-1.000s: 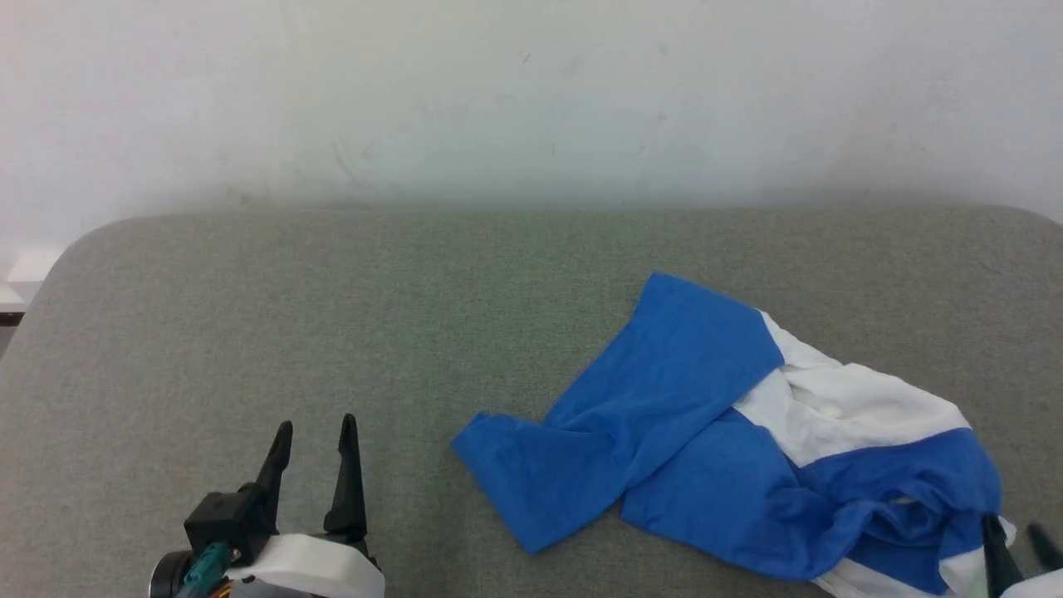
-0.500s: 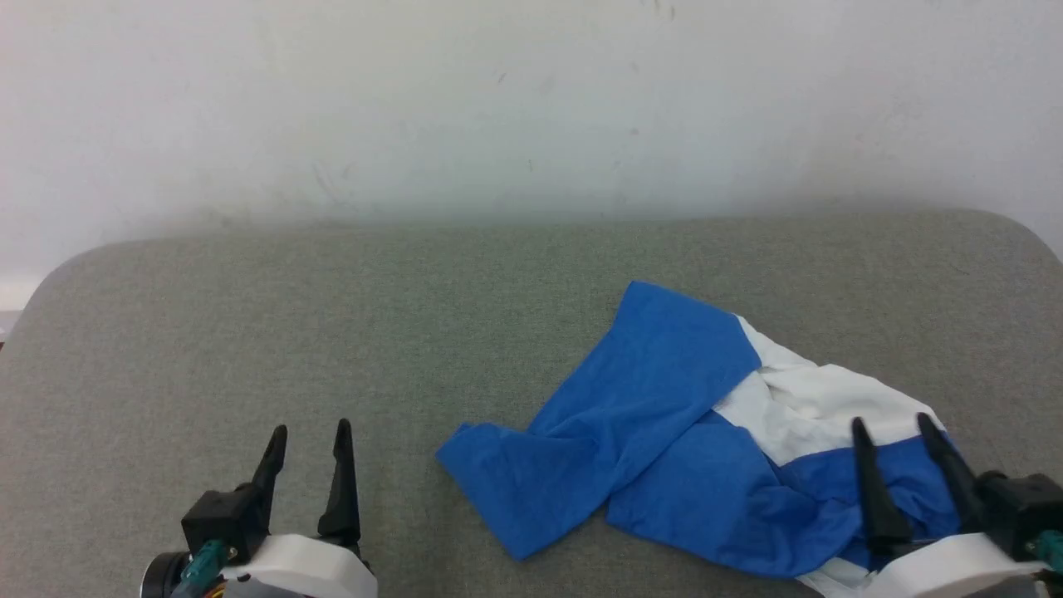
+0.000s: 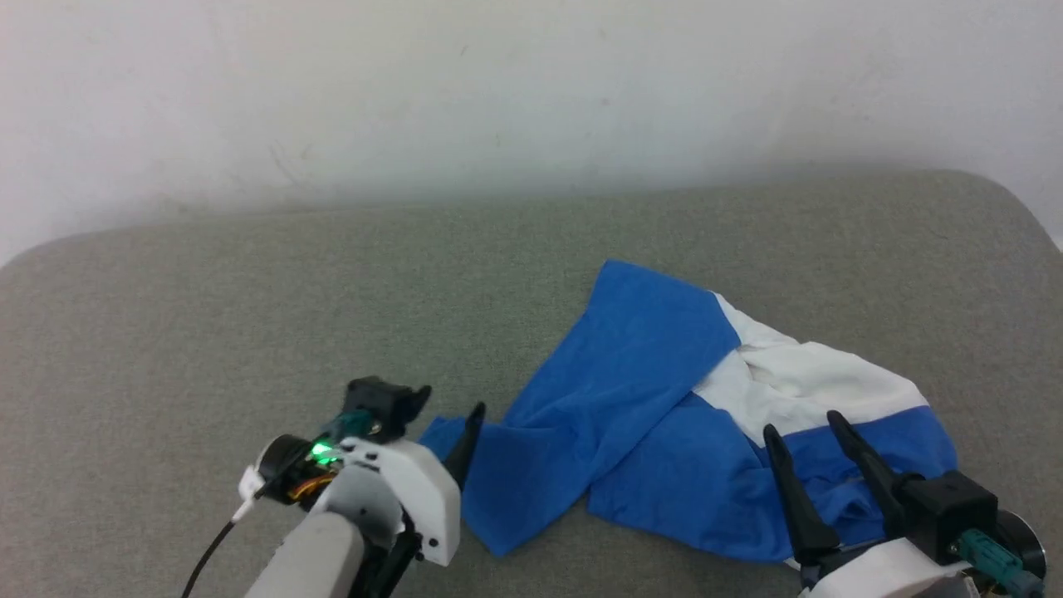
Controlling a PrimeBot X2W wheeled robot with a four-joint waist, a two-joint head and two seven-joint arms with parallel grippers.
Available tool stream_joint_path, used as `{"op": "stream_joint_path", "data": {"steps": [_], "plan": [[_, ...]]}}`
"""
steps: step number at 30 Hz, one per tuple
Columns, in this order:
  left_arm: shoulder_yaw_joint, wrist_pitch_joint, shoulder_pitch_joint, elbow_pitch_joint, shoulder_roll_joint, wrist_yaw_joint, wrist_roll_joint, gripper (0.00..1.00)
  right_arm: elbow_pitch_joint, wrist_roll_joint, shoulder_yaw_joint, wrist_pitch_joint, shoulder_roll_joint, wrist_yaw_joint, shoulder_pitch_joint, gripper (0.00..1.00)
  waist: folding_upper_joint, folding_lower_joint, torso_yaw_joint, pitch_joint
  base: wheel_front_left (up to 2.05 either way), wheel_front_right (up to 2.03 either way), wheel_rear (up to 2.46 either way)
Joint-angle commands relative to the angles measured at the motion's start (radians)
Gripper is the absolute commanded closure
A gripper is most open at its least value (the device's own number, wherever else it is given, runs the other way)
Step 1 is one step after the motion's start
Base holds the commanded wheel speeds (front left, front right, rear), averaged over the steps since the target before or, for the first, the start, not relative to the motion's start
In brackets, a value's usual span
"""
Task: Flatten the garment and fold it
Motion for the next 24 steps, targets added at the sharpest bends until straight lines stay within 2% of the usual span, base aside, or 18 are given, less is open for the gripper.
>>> {"op": "stream_joint_path", "data": {"steps": [1,6,11,12,13,14,15,16,20,24], "plan": [[-0.021,0.047,-0.036,0.035,0.001,-0.024,0.008,0.0,0.001,0.007,0.005,0.001,0.002,-0.001,-0.015,0.0,0.0001,-0.0001,-0.027,0.029,0.0,0.0,0.0],[-0.091,0.234,-0.109,0.151,0.019,-0.074,-0.002,0.0,0.02,0.027,0.014,-0.007,0.002,-0.001,-0.037,0.0,0.0001,-0.0001,-0.061,0.061,0.0,0.0,0.0],[-0.168,0.454,-0.145,0.233,0.046,-0.097,-0.027,0.0,0.046,0.049,0.023,-0.022,0.002,-0.001,-0.05,0.0,0.0001,-0.0001,-0.076,0.082,0.0,0.0,0.0],[-0.168,0.454,-0.145,0.233,0.046,-0.097,-0.027,0.0,0.046,0.049,0.023,-0.022,0.002,-0.001,-0.05,0.0,0.0001,-0.0001,-0.076,0.082,0.0,0.0,0.0],[-0.189,0.497,-0.149,0.238,0.054,-0.1,-0.033,0.11,0.051,0.053,0.024,-0.024,0.002,-0.001,-0.052,0.0,0.0001,-0.0001,-0.077,0.083,0.0,0.0,0.0],[-0.209,0.537,-0.151,0.237,0.062,-0.103,-0.045,0.43,0.056,0.056,0.026,-0.026,0.002,-0.001,-0.055,0.0,0.0001,-0.0001,-0.078,0.085,0.0,0.0,0.0],[-0.227,0.571,-0.152,0.232,0.069,-0.104,-0.061,0.82,0.061,0.058,0.026,-0.028,0.002,-0.001,-0.057,0.0,0.0001,-0.0001,-0.077,0.086,0.0,0.0,0.0],[-0.242,0.591,-0.155,0.221,0.079,-0.105,-0.072,1.0,0.065,0.061,0.026,-0.031,0.002,-0.001,-0.059,0.0,0.0001,-0.0001,-0.076,0.087,0.0,0.0,0.0],[-0.235,0.554,-0.162,0.157,0.123,-0.106,-0.109,1.0,0.083,0.068,0.023,-0.038,0.002,-0.001,-0.065,0.0,0.0001,-0.0001,-0.063,0.079,0.0,0.0,0.0],[-0.159,0.466,-0.125,0.062,0.171,-0.045,-0.124,1.0,0.094,0.073,0.018,-0.039,0.002,-0.001,-0.057,0.0,0.0001,-0.0001,-0.042,0.059,0.0,0.0,0.0]]}}
